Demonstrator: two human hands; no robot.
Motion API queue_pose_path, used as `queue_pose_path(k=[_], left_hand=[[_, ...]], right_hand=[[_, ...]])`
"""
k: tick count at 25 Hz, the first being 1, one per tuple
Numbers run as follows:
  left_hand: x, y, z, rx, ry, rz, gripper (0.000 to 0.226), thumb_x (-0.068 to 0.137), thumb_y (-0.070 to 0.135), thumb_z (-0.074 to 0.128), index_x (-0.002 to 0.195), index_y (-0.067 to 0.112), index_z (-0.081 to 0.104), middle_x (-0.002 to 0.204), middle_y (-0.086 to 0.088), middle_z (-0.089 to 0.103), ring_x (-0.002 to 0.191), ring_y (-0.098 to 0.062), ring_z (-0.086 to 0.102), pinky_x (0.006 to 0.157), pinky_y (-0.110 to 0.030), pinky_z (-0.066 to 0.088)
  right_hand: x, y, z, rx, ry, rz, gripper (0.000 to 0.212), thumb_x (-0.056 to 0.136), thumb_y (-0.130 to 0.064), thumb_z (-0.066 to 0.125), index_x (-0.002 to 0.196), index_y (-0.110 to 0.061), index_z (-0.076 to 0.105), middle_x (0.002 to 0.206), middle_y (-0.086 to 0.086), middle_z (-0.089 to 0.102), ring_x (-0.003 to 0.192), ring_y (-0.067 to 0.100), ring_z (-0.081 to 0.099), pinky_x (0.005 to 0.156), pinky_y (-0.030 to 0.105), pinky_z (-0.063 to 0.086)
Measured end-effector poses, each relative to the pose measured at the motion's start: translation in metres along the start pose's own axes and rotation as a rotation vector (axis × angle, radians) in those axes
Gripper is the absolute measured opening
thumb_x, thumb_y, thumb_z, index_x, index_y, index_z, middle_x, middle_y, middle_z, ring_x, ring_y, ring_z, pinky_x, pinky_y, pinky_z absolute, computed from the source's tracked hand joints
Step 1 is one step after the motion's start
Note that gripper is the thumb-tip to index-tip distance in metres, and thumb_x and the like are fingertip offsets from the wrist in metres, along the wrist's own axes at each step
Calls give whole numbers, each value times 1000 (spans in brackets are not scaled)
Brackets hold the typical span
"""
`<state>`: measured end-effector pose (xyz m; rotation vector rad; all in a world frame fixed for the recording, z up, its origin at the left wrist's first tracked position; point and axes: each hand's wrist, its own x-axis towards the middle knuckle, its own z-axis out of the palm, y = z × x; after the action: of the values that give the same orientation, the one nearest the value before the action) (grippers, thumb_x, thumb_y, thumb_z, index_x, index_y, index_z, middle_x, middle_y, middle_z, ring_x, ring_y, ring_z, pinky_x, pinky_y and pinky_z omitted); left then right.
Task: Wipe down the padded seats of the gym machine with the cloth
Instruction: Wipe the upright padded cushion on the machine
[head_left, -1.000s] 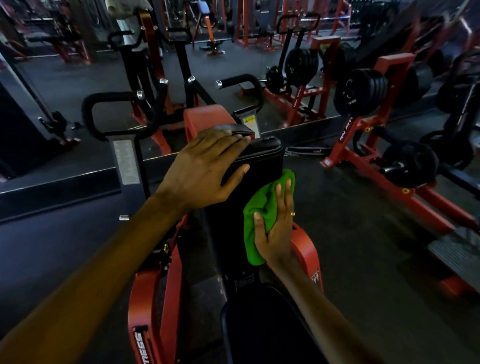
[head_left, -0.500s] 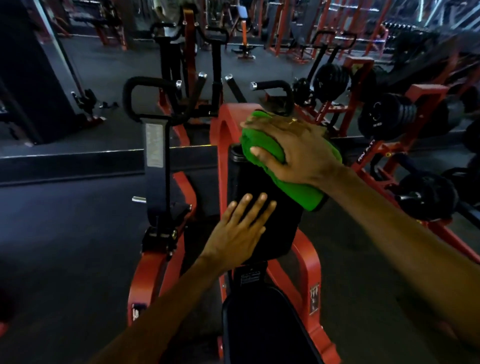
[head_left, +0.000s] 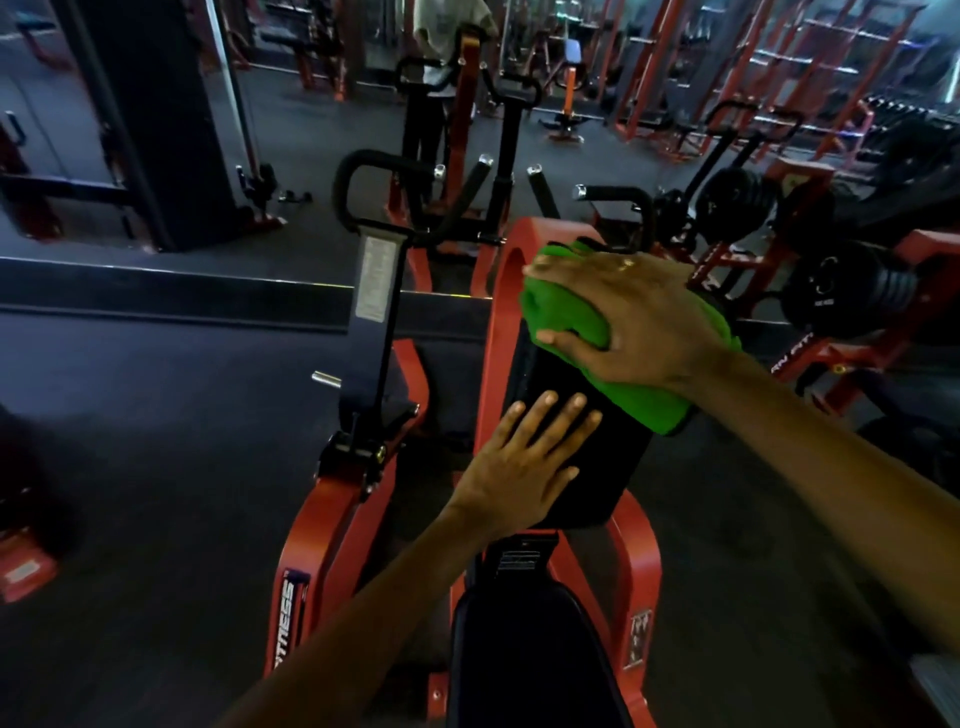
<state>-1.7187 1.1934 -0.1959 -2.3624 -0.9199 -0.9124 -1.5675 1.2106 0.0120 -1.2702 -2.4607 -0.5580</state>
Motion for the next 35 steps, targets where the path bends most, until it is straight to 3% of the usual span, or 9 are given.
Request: queue_pose_path(k=[4, 8, 12, 18, 21, 23, 26, 30, 35], left_hand=[[0, 1, 0, 7, -15, -19, 72, 101, 46, 44, 161, 22, 11, 168, -3, 9, 152, -32, 2, 125, -46, -9], [-1, 7, 0, 16, -26, -42, 75, 101, 44, 46, 162, 21, 8, 167, -1, -4, 153, -32, 0, 124, -46, -10], [-4, 39, 5, -3, -57, -204, 82, 102, 44, 48, 162, 18, 0, 169, -9, -1, 155, -32, -13, 125, -48, -11], [-6, 76, 24, 59, -71, -440, 83, 102, 50, 43, 162, 21, -7, 169, -8, 0, 156, -27, -15, 125, -50, -11], [-14, 93, 27, 47, -90, -528, 79, 104, 47, 40, 162, 23, -7, 170, -4, -13, 156, -26, -13, 125, -50, -8], [-18, 103, 30, 71, -121, -569, 79, 104, 47, 39, 162, 22, -9, 168, -4, -20, 156, -27, -14, 126, -51, -7], [-18, 100, 30, 100, -146, -574, 78, 105, 48, 36, 162, 21, -9, 168, -5, -21, 156, -27, -14, 126, -50, -6], [-24, 90, 23, 101, -177, -512, 73, 104, 50, 35, 162, 24, 0, 170, -6, -5, 156, -27, -5, 126, -45, -8], [-30, 84, 26, 101, -173, -462, 75, 104, 50, 38, 162, 22, 0, 167, -8, 9, 154, -29, 1, 126, -44, -8]], right_hand=[[20, -13, 4, -58, -123, -130, 62, 96, -64, 49, 151, -35, 43, 156, -9, 45, 141, 16, 46, 113, 39, 37], [-17, 23, -8, 66, -80, -114, 66, 94, -62, 51, 152, -32, 41, 159, -9, 41, 144, 13, 43, 114, 31, 30], [0, 25, -9, 80, -123, -156, 68, 94, -63, 53, 153, -33, 39, 160, -9, 40, 145, 14, 41, 115, 36, 33], [48, -10, 10, -290, -216, -696, 60, 89, -67, 36, 133, -31, 55, 141, -3, 59, 133, 30, 53, 105, 50, 43], [42, 19, -9, -168, -293, -815, 54, 93, -64, 46, 136, -32, 54, 145, -4, 54, 142, 29, 44, 111, 51, 40], [38, 21, -18, -166, -264, -855, 53, 91, -61, 56, 134, -32, 57, 145, -4, 55, 145, 28, 41, 112, 49, 37], [41, -26, 3, -481, -275, -838, 45, 90, -65, 48, 116, -31, 62, 121, -2, 67, 120, 27, 60, 102, 45, 40], [24, -65, 43, -582, -399, -848, 38, 96, -56, 45, 109, -25, 64, 109, 3, 71, 102, 29, 64, 92, 43, 46], [14, -35, 34, -530, -273, -842, 47, 90, -59, 48, 115, -23, 65, 117, 3, 71, 122, 30, 59, 110, 46, 37]])
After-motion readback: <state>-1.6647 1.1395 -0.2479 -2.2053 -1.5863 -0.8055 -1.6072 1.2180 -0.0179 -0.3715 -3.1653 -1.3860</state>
